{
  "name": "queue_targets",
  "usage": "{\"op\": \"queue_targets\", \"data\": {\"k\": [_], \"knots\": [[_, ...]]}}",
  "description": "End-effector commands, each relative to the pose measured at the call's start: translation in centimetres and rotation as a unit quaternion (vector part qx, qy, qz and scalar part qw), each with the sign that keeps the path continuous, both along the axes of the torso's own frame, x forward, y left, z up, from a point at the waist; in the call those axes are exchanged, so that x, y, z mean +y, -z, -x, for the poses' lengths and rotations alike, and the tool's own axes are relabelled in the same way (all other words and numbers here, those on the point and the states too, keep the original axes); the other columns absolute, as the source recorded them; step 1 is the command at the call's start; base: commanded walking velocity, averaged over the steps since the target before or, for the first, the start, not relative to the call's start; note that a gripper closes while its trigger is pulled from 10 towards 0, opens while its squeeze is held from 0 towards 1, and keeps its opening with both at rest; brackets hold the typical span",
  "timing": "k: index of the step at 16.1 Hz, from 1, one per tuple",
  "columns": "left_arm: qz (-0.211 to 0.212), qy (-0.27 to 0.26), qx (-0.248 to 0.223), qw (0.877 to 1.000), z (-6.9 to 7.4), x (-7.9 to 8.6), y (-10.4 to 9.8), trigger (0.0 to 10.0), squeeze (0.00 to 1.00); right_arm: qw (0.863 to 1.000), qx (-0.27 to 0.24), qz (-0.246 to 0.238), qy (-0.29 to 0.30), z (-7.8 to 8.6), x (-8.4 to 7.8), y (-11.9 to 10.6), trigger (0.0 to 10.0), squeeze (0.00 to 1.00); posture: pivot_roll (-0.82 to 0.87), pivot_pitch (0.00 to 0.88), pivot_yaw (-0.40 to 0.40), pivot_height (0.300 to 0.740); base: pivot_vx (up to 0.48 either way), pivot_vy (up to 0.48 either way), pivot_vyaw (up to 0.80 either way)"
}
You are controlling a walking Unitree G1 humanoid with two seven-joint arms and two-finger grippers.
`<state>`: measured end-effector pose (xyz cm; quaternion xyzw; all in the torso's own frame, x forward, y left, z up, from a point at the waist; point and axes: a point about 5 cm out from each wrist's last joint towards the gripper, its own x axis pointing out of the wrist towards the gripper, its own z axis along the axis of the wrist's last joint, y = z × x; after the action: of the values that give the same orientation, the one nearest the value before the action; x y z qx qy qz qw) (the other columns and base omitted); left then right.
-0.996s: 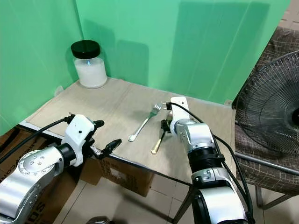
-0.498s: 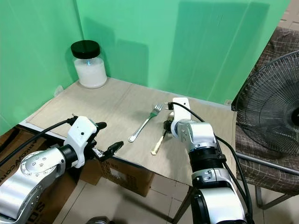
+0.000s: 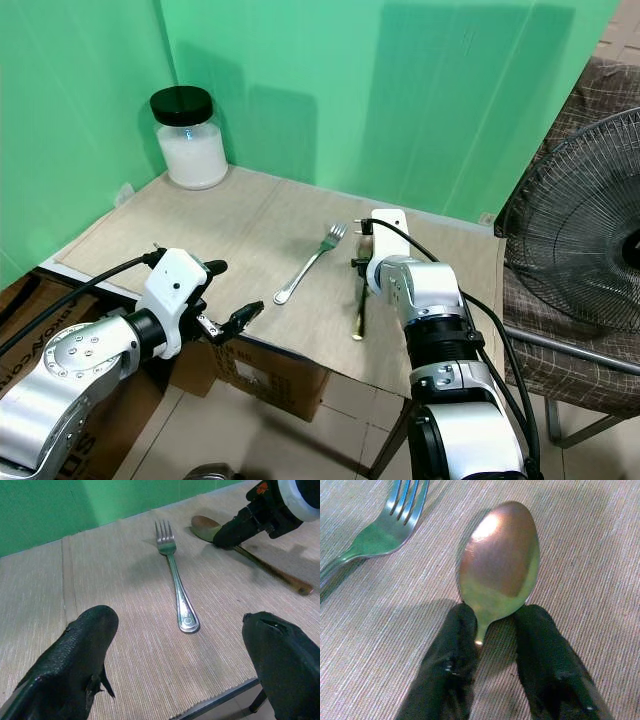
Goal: Setting the table
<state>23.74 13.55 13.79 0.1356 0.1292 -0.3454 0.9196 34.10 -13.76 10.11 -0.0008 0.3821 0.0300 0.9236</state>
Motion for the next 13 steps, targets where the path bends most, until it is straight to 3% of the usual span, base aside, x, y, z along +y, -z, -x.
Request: {"op": "queue_targets", "data": {"k": [1, 7, 13], "knots": [[-0.006, 0.005, -0.005, 1.000, 0.0, -0.2, 0.0, 10.0, 0.00, 1.000, 0.009, -0.006, 0.001, 0.1, 0.0, 0.3, 0.0, 0.00, 0.15, 0.000, -0.047, 0.740, 0.000, 0.000, 0.00], [0.000, 0.015, -0.003, 1.000, 0.0, -0.3, -0.1, 10.0, 0.00, 1.000, -0.008, -0.012, 0.000, -0.1, 0.1, -0.1, 0.0, 0.00, 0.14, 0.000, -0.036, 0.740, 0.000, 0.000, 0.00], [0.053, 0.098, 0.014, 0.994, 0.7, -1.1, -1.1, 10.0, 0.00, 0.996, -0.071, -0.044, 0.003, -0.5, -0.8, -2.4, 0.0, 0.00, 0.12, 0.000, -0.023, 0.740, 0.000, 0.000, 0.00]]}}
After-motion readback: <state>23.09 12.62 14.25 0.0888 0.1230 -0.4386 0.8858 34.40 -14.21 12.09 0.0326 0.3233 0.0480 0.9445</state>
